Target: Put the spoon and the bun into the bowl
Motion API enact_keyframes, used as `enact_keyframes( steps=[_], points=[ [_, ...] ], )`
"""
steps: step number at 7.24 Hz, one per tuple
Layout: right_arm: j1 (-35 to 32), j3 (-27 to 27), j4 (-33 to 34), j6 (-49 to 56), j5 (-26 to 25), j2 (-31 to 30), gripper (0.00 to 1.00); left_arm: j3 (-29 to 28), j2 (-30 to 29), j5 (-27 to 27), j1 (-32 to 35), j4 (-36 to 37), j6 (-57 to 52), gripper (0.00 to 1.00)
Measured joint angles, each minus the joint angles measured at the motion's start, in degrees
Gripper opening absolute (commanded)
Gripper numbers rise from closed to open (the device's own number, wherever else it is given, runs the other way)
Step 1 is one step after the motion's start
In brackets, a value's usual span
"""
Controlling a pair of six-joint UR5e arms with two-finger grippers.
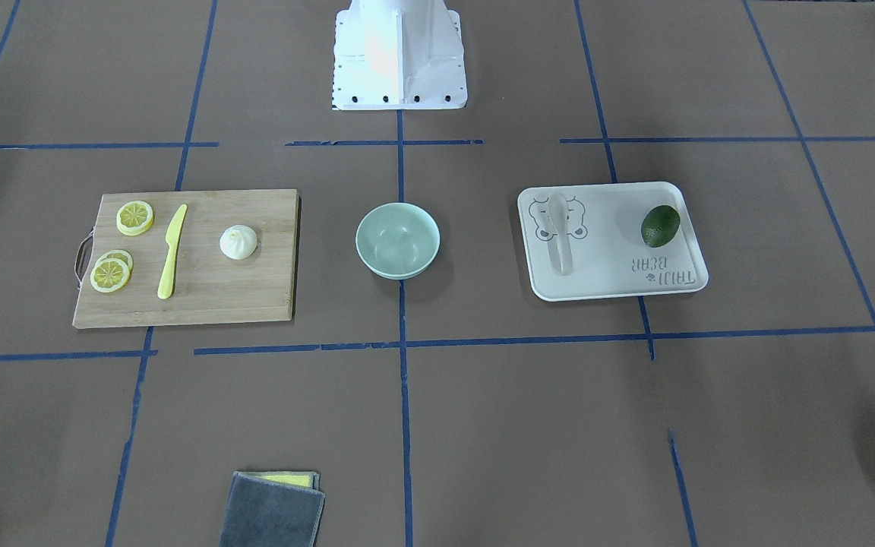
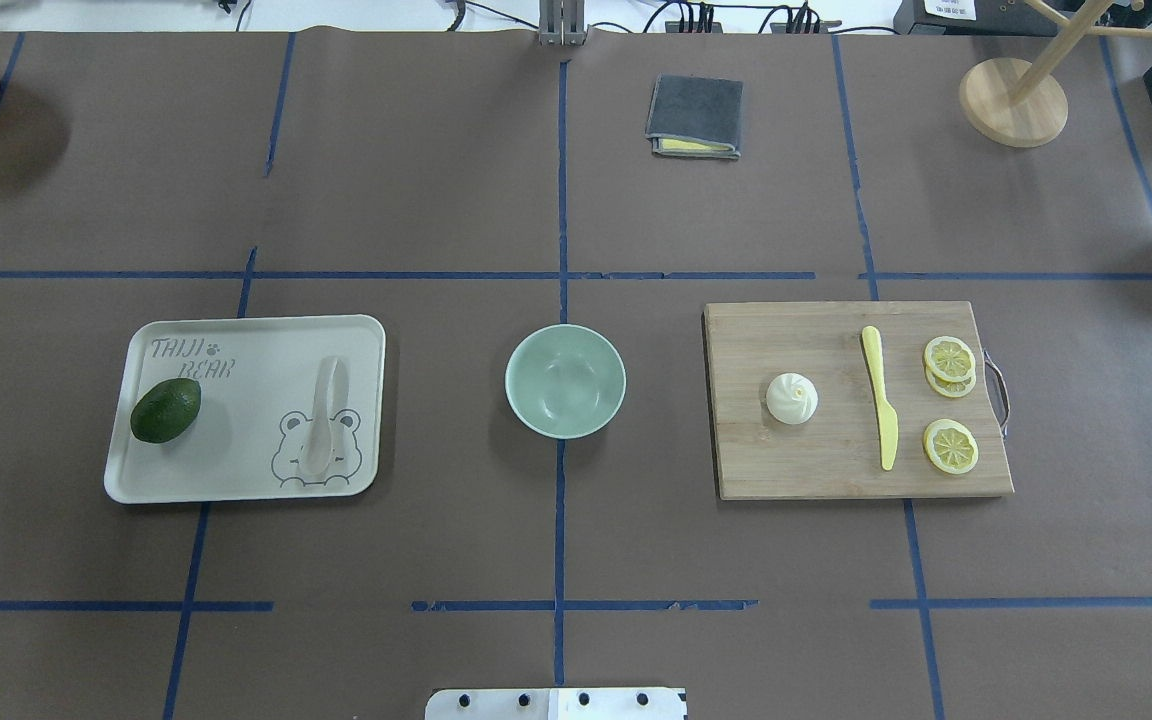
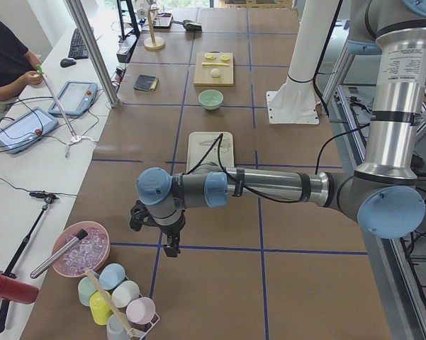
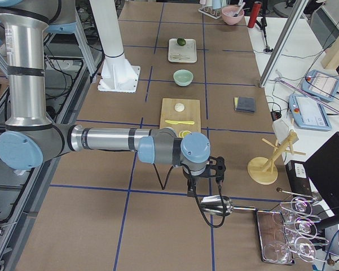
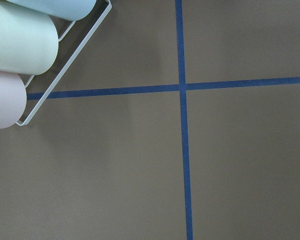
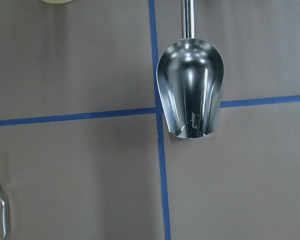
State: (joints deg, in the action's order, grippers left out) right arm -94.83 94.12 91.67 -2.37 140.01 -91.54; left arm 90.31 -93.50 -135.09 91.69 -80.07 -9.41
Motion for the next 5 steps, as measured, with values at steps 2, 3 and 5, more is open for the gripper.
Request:
enact_keyframes(
  steps=[2,3,5],
  points=[
    [0.00,0.10,-0.06,0.23,-0.06,0.18,1.00,0.12,-0.09,0.00,-0.08,-0.66,-0.04,1.00],
    [0.02,0.23,-0.08,0.38,-0.06,0.30,1.00,0.18,-0.32,0.00,-0.60,-3.32,0.05,1.00],
    [0.15,1.17,-0.07,0.26,-0.01,0.45,1.00,2.39,-1.32,0.28,-3.71,-12.18,2.09,1.00]
  ],
)
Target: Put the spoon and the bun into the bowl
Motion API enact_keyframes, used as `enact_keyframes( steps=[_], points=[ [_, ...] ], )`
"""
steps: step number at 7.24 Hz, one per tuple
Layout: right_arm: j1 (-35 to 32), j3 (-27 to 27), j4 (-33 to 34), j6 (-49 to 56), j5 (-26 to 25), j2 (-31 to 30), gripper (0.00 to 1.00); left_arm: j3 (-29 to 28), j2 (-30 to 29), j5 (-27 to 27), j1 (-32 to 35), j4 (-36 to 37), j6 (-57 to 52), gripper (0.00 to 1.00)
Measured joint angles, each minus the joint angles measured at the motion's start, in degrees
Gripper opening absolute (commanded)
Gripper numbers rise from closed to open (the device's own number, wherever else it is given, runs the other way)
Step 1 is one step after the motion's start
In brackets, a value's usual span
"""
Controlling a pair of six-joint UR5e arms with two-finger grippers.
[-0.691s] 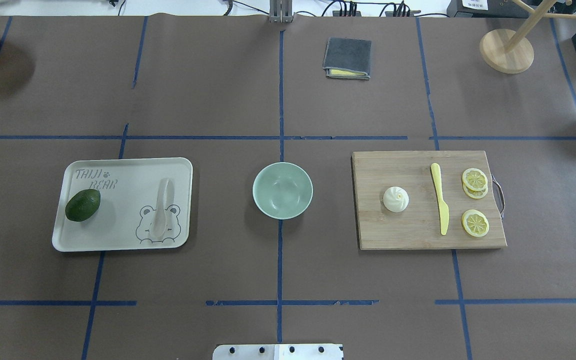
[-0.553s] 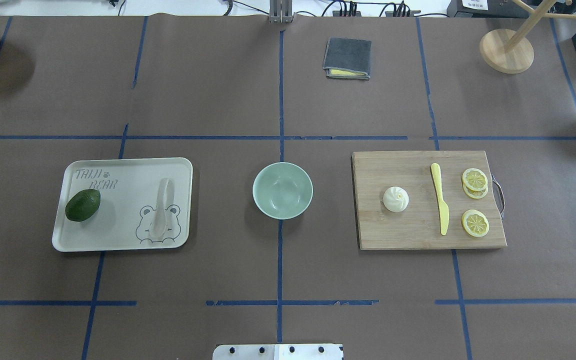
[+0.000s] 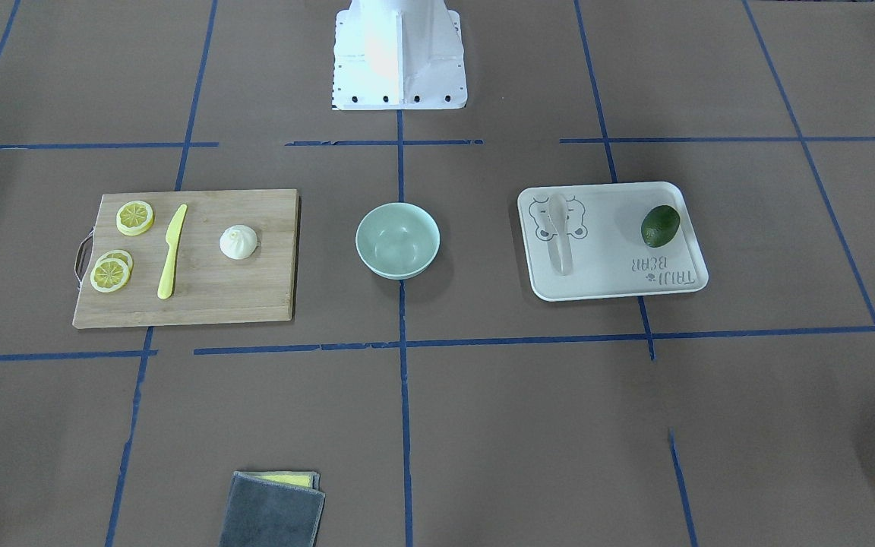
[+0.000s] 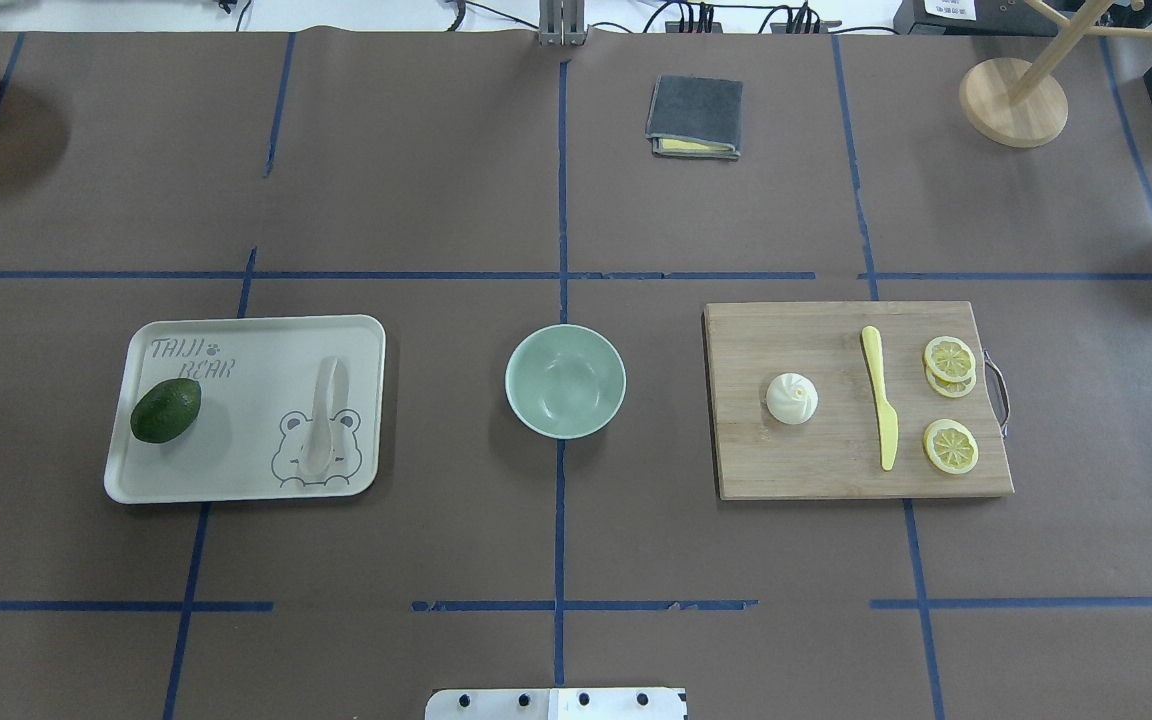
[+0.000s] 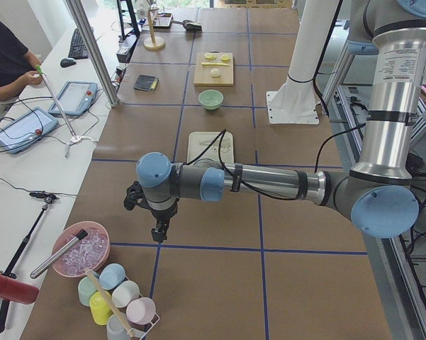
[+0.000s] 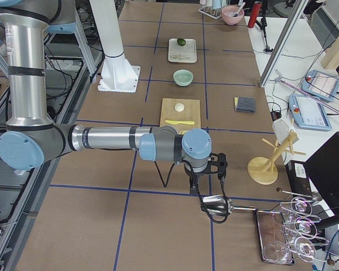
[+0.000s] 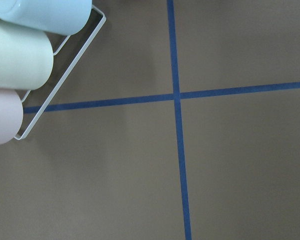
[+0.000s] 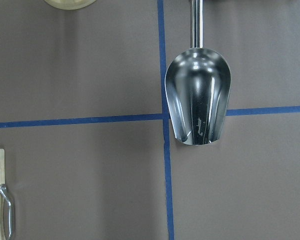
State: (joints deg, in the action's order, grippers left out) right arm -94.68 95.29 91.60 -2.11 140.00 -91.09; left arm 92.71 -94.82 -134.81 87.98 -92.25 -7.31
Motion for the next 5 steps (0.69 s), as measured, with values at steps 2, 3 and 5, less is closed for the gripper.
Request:
enact_keyframes(
  steps=[2,3,5],
  points=[
    [0.35,0.92,0.08,-0.32,0.01,0.40,1.00,6.66,-2.41,0.63,-6.50,-3.33,11.58,1.00],
    [0.60,1.02,0.22,-0.34,-0.12,1.75,1.00,9.59,-3.65,0.70,-10.87,-3.72,18.96,1.00],
    [2.77,1.50,-0.16,-5.88,-0.38,4.43,1.00,12.10,-8.37,0.94,-19.16,-3.98,33.51,1.00]
  ],
)
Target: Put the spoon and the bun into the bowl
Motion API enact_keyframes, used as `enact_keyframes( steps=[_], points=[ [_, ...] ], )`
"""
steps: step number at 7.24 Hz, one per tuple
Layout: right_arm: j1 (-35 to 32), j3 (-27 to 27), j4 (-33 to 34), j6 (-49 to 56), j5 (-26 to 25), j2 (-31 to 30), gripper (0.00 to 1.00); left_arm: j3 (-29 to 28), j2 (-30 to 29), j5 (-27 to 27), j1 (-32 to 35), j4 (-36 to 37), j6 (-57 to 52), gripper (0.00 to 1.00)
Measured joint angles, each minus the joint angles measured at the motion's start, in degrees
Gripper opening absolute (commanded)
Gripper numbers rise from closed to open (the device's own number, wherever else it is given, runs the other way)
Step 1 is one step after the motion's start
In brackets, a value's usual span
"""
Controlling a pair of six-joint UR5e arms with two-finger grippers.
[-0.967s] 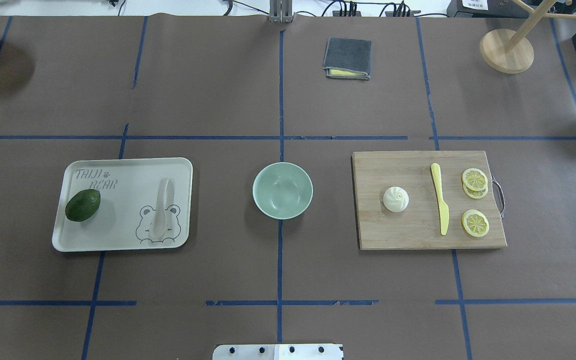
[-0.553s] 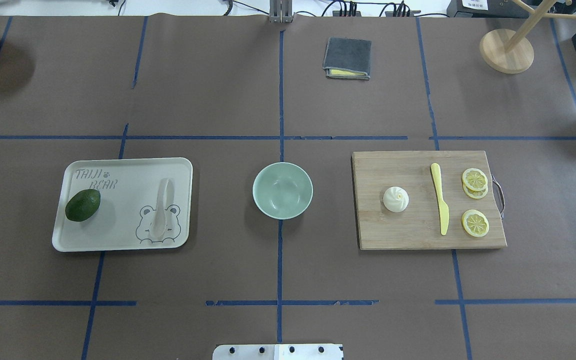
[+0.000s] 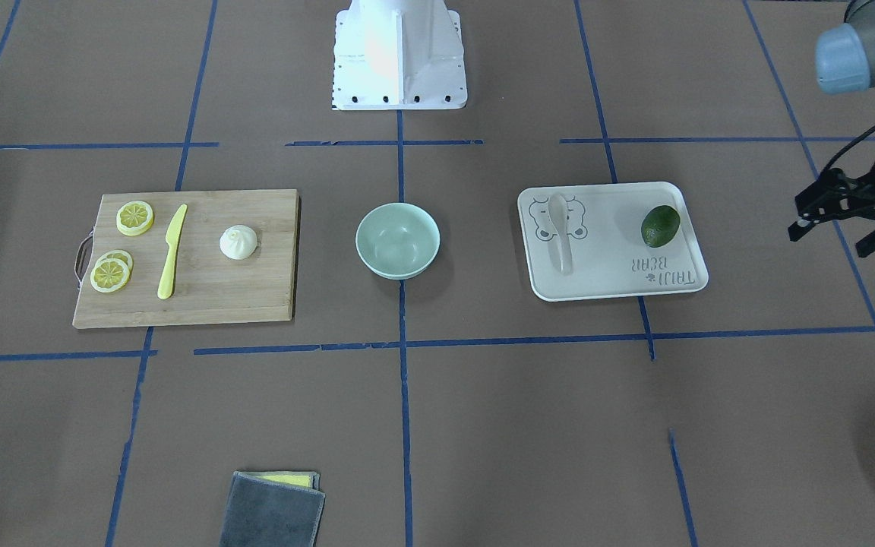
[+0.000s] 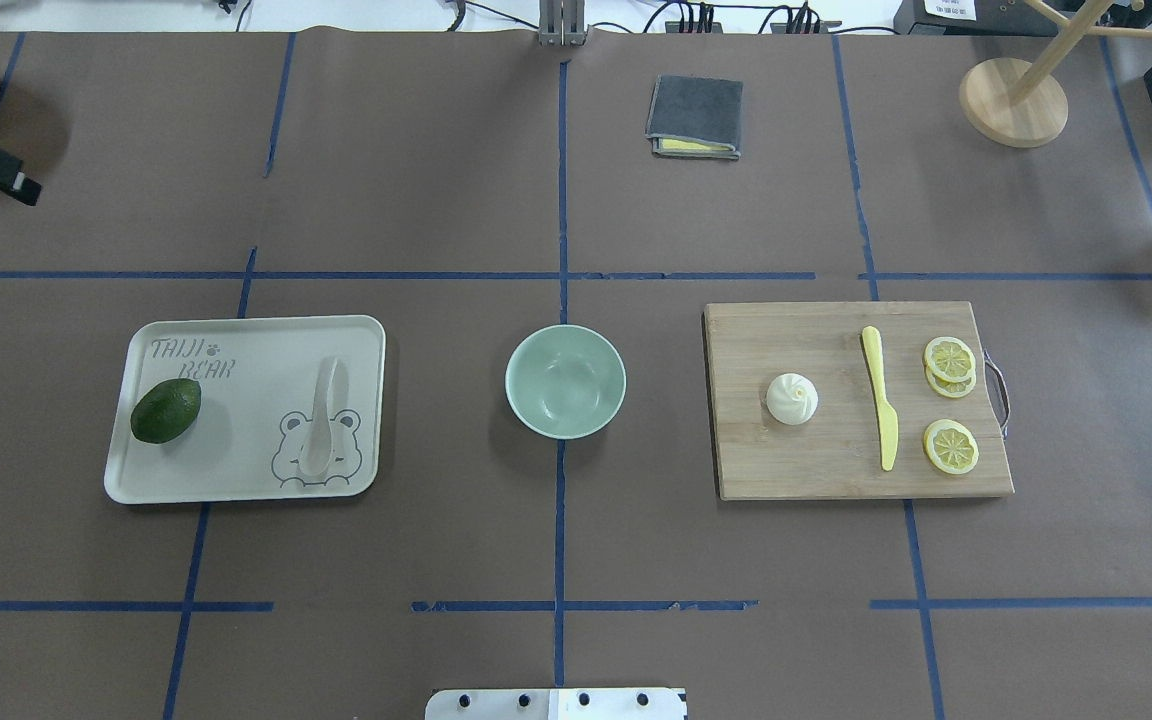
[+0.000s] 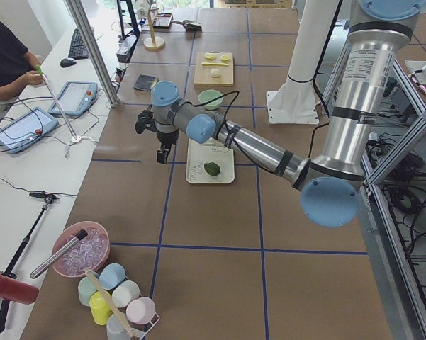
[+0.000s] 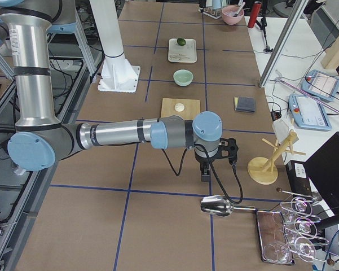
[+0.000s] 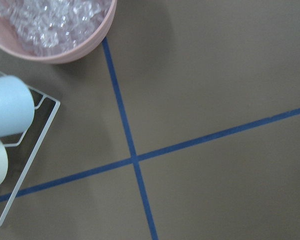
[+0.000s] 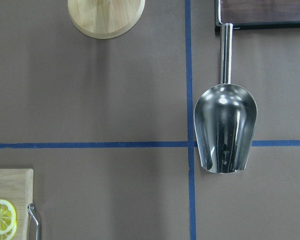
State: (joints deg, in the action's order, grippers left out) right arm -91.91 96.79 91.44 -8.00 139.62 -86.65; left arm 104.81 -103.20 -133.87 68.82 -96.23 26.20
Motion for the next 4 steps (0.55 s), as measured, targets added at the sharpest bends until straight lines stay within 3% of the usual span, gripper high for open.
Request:
enact_keyframes(
  steps=[4],
  points=[
    [10.57,2.05,-8.24,-14.51,-0.88,2.21,1.00,-0.90,-6.85,9.42,-17.19,-5.14,24.76,1.00]
  ],
)
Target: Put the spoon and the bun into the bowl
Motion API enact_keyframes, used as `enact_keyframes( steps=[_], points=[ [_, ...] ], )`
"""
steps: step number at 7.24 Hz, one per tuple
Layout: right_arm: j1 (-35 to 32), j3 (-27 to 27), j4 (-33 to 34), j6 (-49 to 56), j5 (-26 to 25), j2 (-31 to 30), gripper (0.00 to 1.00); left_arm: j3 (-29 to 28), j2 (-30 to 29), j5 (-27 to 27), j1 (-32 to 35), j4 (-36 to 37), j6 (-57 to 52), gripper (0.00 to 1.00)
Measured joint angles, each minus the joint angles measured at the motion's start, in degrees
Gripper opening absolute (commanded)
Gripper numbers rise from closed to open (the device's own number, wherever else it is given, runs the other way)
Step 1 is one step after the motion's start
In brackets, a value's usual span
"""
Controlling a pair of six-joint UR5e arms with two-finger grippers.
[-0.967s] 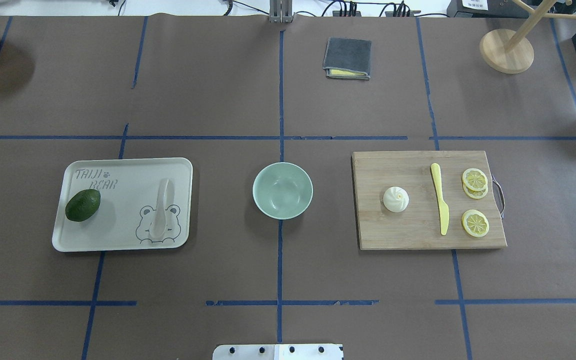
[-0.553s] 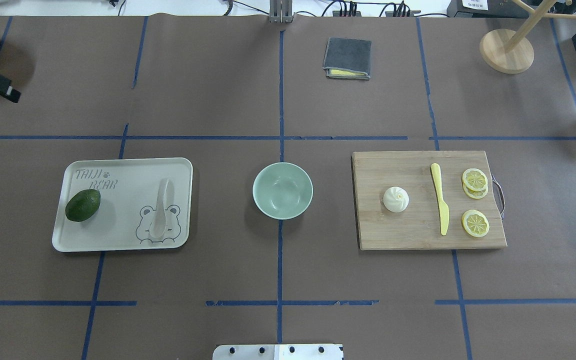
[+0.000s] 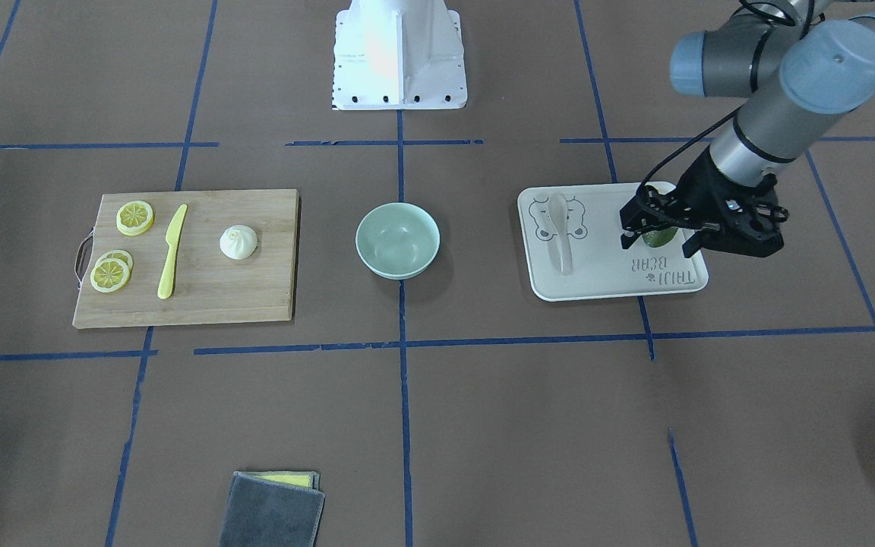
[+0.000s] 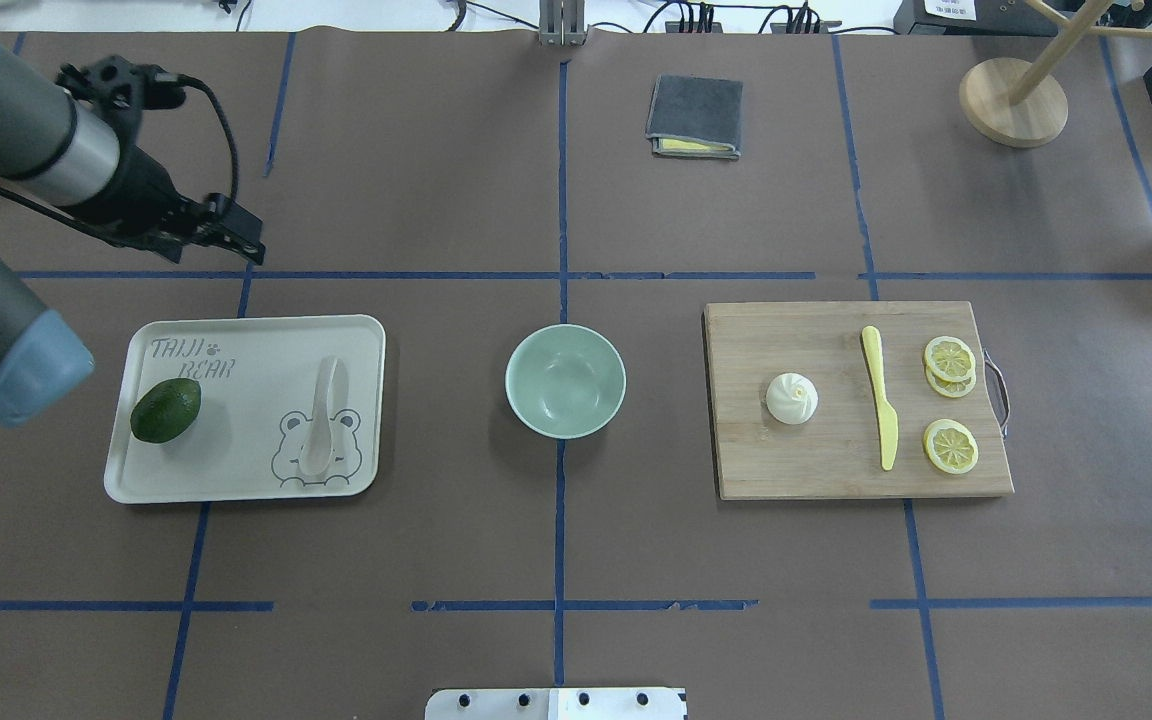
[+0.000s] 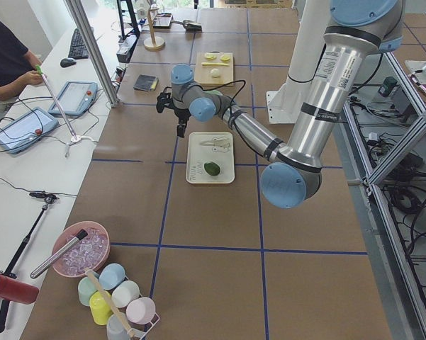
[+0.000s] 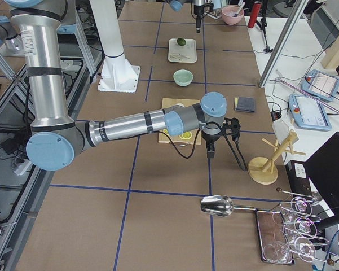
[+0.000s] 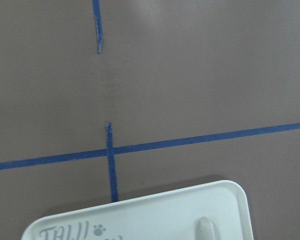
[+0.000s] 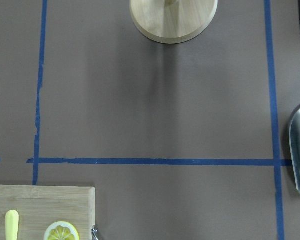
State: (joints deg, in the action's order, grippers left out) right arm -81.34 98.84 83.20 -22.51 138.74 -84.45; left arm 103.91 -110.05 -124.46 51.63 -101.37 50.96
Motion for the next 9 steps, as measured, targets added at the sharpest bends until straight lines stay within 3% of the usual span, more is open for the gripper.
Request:
enact_keyframes(
  steps=[4,9],
  points=[
    [7.86,1.48,-7.26,-7.60,-0.68,1.12,1.00,-5.27,-0.76,10.11,-11.58,-7.42,13.07,0.95],
    [14.47,6.08,-7.75,-20.00,-0.99,4.80,1.00,-7.11,-0.16,13.27,-15.02,-7.79,14.50,0.84]
  ],
)
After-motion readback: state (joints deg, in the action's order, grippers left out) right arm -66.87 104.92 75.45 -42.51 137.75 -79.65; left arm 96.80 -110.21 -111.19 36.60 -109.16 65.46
